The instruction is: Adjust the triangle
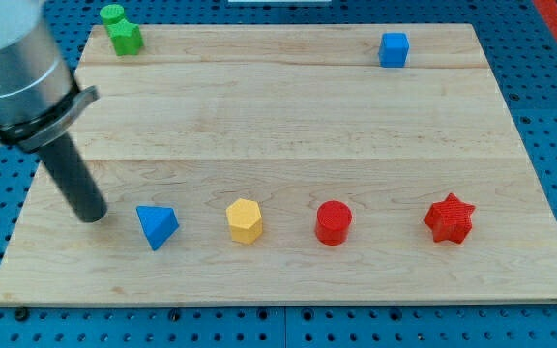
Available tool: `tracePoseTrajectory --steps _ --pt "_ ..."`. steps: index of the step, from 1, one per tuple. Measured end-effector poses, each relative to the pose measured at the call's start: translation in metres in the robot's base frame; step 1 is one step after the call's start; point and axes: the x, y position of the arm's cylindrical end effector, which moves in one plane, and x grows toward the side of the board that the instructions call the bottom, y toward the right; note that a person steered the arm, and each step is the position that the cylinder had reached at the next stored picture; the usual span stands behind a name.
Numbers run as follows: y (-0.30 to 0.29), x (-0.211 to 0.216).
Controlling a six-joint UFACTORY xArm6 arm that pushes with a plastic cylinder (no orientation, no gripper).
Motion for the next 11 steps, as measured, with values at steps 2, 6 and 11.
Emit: tracePoseTrajectory --steps 2,6,11 --pt "0.042 0.016" --pt "0.067 0.000" --pt "0.085 0.040"
